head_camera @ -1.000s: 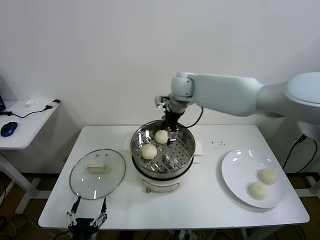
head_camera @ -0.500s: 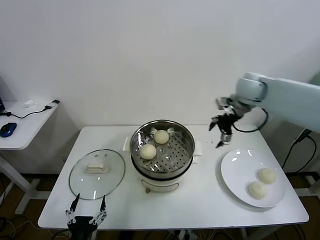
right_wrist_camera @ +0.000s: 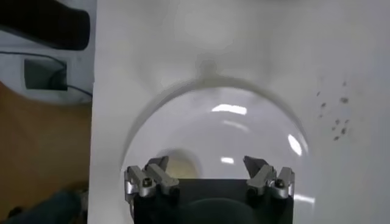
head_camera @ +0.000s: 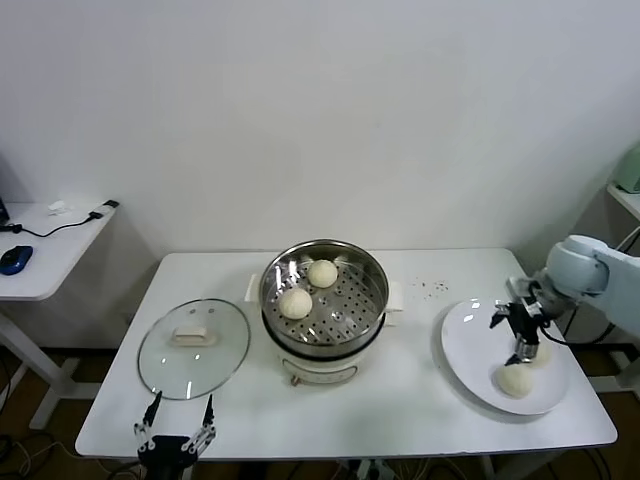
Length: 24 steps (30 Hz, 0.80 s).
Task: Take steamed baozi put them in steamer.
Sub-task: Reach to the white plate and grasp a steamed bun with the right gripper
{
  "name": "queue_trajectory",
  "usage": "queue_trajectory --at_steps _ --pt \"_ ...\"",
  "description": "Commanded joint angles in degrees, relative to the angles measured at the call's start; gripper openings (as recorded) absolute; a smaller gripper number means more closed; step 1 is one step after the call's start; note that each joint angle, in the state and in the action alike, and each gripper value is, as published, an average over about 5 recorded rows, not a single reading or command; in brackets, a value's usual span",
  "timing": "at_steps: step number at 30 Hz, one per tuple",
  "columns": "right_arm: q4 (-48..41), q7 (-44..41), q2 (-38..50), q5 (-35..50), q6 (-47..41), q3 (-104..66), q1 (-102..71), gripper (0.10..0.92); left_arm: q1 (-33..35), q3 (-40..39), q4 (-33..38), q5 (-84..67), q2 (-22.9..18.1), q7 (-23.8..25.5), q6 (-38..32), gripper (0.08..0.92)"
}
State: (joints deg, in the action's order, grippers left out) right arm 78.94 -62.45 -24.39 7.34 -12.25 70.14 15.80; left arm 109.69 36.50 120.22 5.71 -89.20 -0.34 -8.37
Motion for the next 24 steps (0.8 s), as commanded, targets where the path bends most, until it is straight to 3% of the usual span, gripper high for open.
queue_trajectory --at_steps 1,19,24 --pt "-2.8 0.4 1.8 -6.2 0.5 -5.4 -10.4 0.823 0.2 0.3 -0.3 0.3 0.0 0.0 0.0 0.823" --pt "-7.6 0.8 -4.7 -6.7 0.8 -6.6 -12.5 0.822 -0.5 0.3 -1.4 1.5 0.0 0.0 0.3 0.823" --pt "-7.7 0.1 -4.9 -6.6 1.0 -5.8 -11.9 0.759 -0.8 0.3 -1.5 1.5 0.2 0.1 0.6 0.823"
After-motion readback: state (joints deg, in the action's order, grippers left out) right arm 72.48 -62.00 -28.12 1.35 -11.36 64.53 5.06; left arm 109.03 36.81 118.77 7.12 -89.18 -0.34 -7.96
